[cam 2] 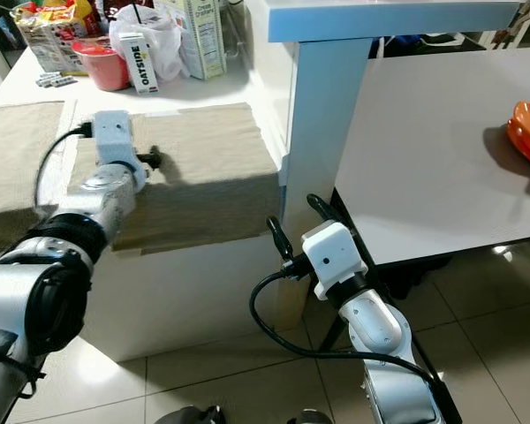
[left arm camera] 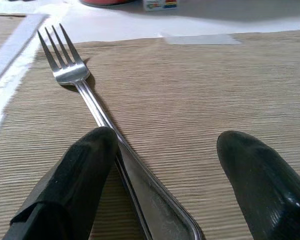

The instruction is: Setting the table

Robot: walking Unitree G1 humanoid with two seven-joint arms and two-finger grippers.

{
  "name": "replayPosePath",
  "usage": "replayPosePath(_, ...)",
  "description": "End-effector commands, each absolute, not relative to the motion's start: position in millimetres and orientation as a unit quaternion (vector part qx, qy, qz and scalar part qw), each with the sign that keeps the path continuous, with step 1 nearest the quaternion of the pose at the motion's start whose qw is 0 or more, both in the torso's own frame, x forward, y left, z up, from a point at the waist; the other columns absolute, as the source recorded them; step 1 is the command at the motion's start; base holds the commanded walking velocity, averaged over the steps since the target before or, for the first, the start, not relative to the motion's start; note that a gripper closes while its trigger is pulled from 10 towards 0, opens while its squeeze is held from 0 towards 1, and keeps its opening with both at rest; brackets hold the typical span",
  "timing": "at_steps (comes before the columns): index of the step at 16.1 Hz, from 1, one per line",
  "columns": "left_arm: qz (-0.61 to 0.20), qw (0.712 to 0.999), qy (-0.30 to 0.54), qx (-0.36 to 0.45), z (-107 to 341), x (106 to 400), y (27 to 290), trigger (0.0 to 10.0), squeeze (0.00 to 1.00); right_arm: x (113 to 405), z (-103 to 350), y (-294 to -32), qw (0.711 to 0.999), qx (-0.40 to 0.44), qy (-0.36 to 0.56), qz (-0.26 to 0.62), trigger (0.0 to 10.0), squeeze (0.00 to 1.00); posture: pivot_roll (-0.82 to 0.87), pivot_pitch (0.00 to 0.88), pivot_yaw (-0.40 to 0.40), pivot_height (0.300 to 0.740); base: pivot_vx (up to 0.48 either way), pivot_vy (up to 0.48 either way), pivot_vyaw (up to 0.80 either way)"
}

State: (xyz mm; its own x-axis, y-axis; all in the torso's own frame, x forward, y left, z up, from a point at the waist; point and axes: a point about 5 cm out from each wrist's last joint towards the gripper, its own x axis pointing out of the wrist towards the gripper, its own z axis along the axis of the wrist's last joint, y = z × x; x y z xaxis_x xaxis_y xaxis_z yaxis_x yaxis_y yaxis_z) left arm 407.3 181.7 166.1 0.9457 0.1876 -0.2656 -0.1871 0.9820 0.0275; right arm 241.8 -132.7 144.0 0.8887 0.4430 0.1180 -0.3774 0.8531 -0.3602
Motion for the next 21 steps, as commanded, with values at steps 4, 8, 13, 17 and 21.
replayPosePath(4, 0.100, 0.978, 0.180, 0.015, 142.5, 397.9, 188.5, 10.0, 0.00, 244.8, 141.5, -133.0, 0.956, -0.173, -0.090, 0.219, 10.0, 0.00, -0.12, 0.047, 0.026, 0.736, 0.000, 0.000, 0.00)
replayPosePath(8, 0.050, 0.996, 0.069, 0.012, 184.2, 411.6, 169.1, 10.0, 0.00, 247.6, 143.7, -134.2, 0.956, -0.174, -0.094, 0.216, 10.0, 0.00, -0.12, 0.044, 0.021, 0.736, 0.000, 0.000, 0.00)
replayPosePath(13, -0.021, 0.997, -0.071, -0.014, 255.0, 403.0, 135.5, 10.0, 0.00, 252.5, 144.5, -137.1, 0.962, -0.151, -0.090, 0.207, 10.0, 0.00, -0.11, 0.041, 0.017, 0.736, 0.000, 0.000, 0.00)
replayPosePath(17, 0.023, 0.993, -0.104, 0.042, 247.6, 362.6, 168.5, 10.0, 0.00, 285.7, 148.5, -133.3, 0.974, -0.090, -0.086, 0.189, 10.0, 0.00, -0.04, 0.000, 0.010, 0.736, 0.000, 0.000, 0.00)
replayPosePath(21, 0.102, 0.981, -0.130, 0.105, 232.5, 315.5, 219.0, 10.0, 0.00, 308.7, 154.8, -116.0, 0.976, -0.053, -0.093, 0.192, 10.0, 0.00, 0.02, 0.000, -0.012, 0.736, 0.000, 0.000, 0.00)
